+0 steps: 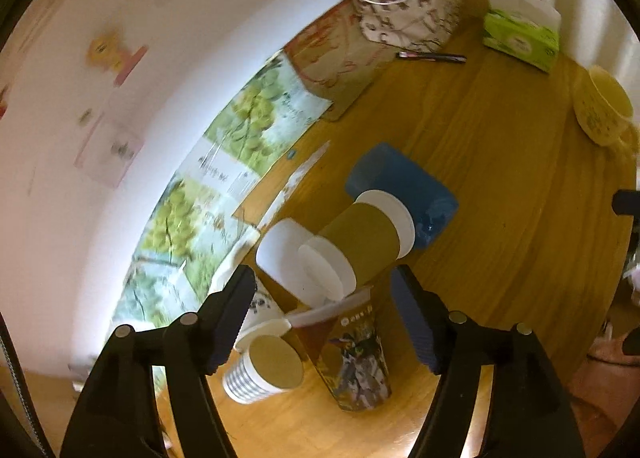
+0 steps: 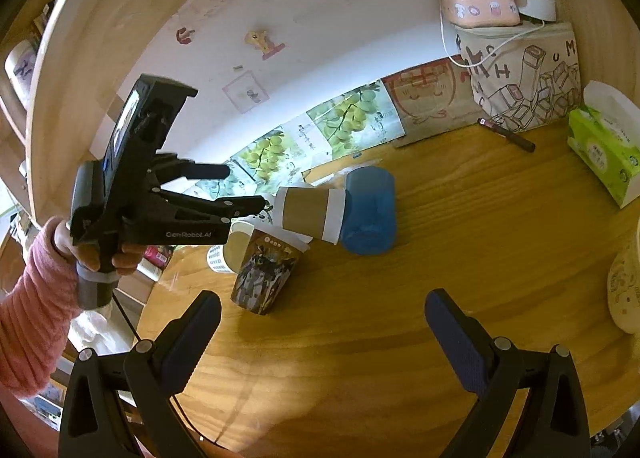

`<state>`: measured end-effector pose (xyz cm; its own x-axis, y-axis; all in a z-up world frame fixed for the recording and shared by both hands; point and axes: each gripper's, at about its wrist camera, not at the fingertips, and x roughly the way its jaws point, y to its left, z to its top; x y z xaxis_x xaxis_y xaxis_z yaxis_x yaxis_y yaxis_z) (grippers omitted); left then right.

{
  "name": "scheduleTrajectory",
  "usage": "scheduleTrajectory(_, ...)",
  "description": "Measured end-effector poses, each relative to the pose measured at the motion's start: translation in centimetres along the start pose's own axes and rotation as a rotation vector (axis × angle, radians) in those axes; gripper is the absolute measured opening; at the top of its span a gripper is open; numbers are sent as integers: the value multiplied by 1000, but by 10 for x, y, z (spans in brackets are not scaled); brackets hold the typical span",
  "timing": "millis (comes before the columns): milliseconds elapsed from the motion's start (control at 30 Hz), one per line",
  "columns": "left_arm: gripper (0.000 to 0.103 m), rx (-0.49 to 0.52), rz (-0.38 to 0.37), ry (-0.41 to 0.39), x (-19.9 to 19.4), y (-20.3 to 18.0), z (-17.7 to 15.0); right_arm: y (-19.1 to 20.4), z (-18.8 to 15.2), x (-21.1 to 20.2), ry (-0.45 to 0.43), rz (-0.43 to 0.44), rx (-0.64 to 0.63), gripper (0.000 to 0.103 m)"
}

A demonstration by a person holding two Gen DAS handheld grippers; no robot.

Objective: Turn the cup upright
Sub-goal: 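Lift the olive paper cup off the desk with the left gripper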

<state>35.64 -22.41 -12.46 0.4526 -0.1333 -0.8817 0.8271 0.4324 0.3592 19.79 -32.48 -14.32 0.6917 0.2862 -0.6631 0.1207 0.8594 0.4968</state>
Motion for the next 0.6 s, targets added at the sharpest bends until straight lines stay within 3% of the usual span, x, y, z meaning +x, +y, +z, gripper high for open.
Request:
scheduleTrajectory(233, 75, 114, -101, 75, 14, -4, 19, 0, 1, 12, -5, -25, 38, 102)
scheduleTrajectory(600, 75, 227, -183, 194, 50, -16, 33, -11, -6, 22, -8, -83, 123, 102)
